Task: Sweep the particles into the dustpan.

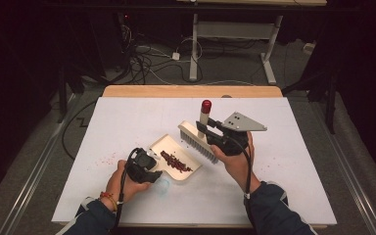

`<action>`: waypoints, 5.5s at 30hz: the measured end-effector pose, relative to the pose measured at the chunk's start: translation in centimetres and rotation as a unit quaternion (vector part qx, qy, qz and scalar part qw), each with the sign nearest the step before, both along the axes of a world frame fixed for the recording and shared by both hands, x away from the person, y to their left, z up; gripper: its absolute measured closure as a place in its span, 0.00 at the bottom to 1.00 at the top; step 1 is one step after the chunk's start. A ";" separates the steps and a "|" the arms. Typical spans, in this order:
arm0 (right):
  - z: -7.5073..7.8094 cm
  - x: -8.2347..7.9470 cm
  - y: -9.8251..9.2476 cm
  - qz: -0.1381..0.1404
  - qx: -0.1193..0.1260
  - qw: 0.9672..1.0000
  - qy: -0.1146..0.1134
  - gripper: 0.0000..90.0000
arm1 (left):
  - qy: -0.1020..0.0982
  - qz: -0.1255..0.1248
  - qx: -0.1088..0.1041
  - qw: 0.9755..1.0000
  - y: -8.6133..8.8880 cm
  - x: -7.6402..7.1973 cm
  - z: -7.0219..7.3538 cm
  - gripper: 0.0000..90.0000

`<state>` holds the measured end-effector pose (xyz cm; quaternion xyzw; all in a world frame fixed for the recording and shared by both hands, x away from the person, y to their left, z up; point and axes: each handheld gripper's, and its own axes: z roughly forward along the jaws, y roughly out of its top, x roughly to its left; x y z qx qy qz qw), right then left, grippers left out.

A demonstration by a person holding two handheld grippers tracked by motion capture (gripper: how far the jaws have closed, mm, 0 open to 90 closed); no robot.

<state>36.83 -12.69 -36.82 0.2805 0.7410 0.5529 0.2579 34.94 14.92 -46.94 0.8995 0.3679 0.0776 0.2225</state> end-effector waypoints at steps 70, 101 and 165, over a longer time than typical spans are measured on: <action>-2.8 0.3 2.0 -0.002 -0.056 0.998 -0.024 0.78 | 0.006 0.025 0.001 1.000 2.3 0.5 0.0 0.70; -1.6 -2.9 3.0 0.044 -0.036 0.998 -0.023 0.78 | 0.018 0.026 0.006 0.999 2.8 -0.1 0.3 0.70; -3.4 0.0 10.6 0.116 -0.040 0.992 -0.015 0.78 | -0.004 0.093 -0.028 0.995 2.1 -0.8 -0.3 0.70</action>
